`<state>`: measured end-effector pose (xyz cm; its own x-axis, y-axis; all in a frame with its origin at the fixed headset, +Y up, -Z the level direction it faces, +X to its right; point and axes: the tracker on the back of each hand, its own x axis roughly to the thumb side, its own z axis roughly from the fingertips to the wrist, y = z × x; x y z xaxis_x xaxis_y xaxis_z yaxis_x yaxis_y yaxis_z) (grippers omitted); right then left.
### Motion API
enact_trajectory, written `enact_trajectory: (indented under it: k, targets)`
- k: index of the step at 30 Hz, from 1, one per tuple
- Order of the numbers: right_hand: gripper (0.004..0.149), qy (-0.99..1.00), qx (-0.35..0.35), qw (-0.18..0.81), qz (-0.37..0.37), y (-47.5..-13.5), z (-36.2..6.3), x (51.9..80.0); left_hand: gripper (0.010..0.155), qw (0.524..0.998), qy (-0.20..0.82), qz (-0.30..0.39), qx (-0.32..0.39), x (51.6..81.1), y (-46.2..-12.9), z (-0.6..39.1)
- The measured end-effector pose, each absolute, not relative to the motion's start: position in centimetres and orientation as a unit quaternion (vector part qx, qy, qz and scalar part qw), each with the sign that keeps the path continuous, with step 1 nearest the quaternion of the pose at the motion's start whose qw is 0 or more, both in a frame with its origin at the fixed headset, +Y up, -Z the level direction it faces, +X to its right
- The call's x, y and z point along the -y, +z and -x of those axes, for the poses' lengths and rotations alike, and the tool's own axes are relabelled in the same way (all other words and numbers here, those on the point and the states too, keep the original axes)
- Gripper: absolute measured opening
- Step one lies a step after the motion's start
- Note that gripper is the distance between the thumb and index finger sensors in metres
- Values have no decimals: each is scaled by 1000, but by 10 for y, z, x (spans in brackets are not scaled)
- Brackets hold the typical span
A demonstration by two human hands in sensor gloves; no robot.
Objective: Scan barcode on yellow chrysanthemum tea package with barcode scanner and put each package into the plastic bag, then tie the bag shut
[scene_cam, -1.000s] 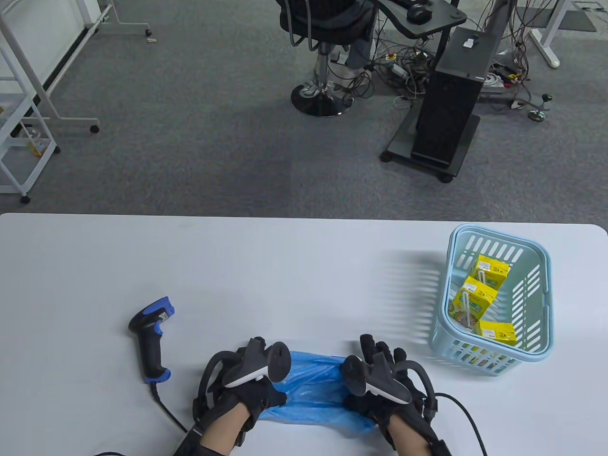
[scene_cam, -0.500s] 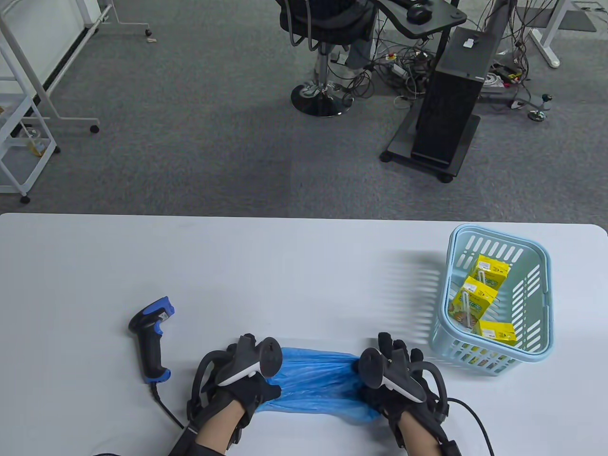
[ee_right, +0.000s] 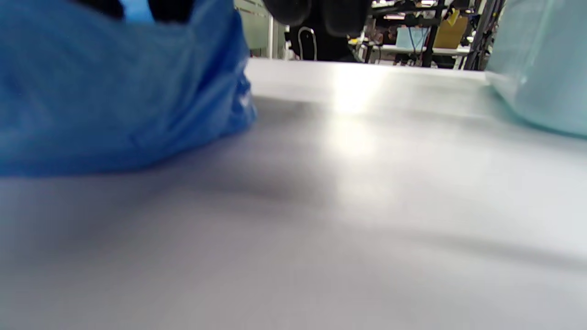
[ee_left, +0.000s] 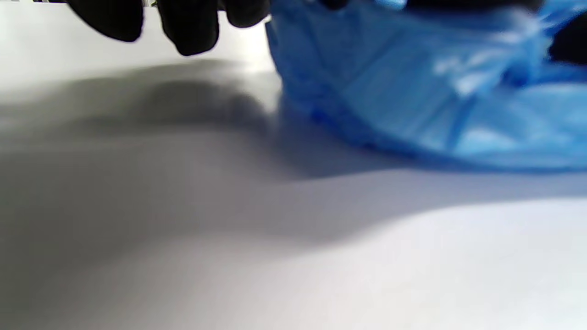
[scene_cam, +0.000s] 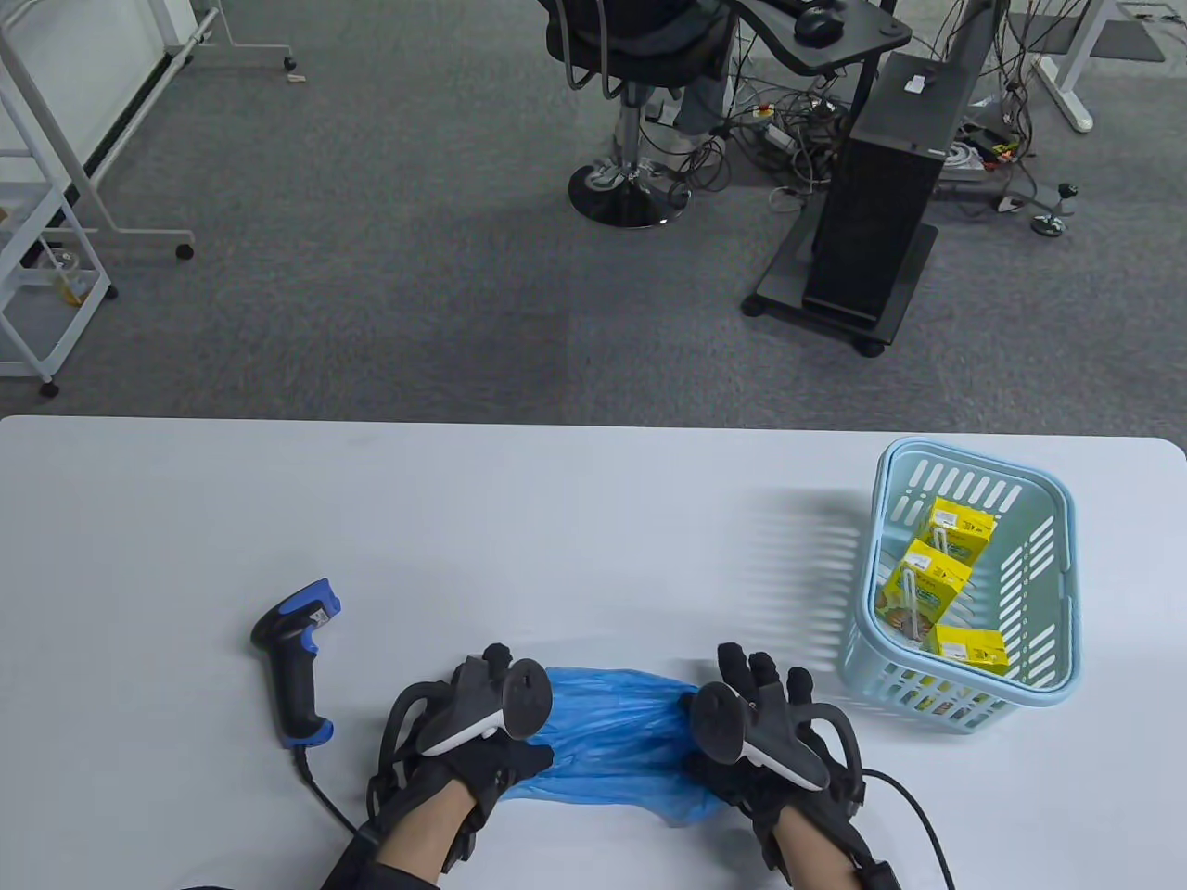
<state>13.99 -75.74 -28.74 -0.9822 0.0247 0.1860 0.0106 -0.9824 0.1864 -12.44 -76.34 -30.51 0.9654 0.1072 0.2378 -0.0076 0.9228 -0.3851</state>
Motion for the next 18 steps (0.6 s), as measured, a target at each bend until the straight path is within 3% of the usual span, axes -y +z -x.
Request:
enact_trajectory:
  k: [9,18]
  targets:
    - [76,992,-41,44,-111,-287,-134,728,77,972,115,140,147,720,-303,137]
    - [83,991,25,56,-117,-283,-125,668,96,974,127,88,166,672,-291,147]
